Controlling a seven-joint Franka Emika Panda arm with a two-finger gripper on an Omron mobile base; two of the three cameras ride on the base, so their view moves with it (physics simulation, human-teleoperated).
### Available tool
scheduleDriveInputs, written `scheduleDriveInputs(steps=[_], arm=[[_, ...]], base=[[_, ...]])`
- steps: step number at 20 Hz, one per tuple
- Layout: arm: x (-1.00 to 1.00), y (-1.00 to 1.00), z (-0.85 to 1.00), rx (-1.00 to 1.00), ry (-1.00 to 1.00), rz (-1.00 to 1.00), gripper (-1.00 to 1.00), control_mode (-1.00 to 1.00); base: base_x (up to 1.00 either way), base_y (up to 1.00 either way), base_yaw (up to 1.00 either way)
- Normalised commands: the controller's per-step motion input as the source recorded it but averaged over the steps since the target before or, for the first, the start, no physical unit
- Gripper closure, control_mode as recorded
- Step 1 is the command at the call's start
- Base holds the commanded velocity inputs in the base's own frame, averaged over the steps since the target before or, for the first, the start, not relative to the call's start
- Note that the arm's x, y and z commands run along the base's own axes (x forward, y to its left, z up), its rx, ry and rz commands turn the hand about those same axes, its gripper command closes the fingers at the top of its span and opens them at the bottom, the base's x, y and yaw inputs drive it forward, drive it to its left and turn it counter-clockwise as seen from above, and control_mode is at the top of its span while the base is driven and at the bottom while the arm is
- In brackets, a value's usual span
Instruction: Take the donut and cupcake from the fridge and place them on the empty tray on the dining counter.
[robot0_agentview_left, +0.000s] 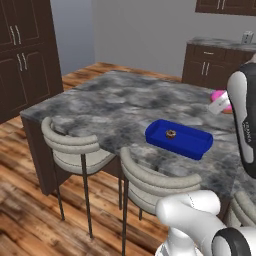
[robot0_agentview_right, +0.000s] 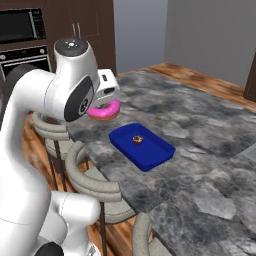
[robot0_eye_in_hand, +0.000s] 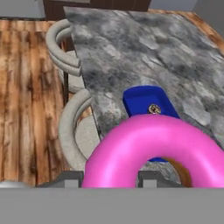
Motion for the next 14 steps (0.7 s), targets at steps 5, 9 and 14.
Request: scheduleDriveInputs(steps=[5,9,14], arm=[[0.36,0.00,-0.79,-0.03,0.07,0.00,1.00,-1.00],[0.34,-0.07,-0.49,-0.02,0.04,-0.08,1.00,-1.00],[0.38,-0.20,-0.42,0.00,0.15,-0.08,1.00,-1.00]], base=[[0.00,0.00,0.00],[0.00,0.00,0.00],[0.00,0.00,0.00]])
